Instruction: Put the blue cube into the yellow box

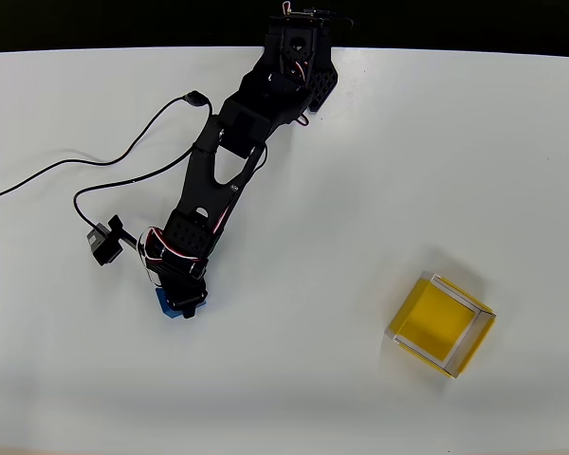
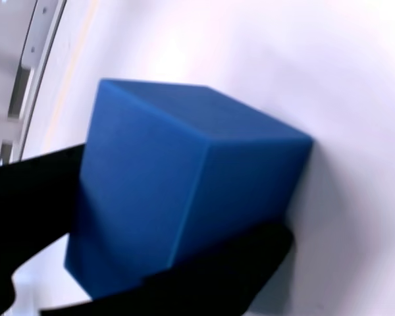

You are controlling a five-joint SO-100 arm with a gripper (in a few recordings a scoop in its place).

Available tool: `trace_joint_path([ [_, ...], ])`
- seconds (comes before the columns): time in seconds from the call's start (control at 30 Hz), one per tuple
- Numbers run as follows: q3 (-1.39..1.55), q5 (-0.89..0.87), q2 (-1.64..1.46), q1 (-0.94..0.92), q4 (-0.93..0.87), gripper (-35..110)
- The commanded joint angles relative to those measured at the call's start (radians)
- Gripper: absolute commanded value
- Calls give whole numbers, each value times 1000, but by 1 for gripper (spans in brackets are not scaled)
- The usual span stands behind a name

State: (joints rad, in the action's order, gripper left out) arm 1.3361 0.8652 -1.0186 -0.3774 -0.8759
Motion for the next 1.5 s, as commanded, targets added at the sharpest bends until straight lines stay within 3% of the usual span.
trace_joint_path([
  [0.0,28,61,-213,23,38,17],
  [0.3,204,249,-574,202,110,17],
  [0.73,594,566,-956,531,534,18],
  [1.13,627,644,-818,755,908,18],
  [1.47,502,673,-566,871,1074,18],
])
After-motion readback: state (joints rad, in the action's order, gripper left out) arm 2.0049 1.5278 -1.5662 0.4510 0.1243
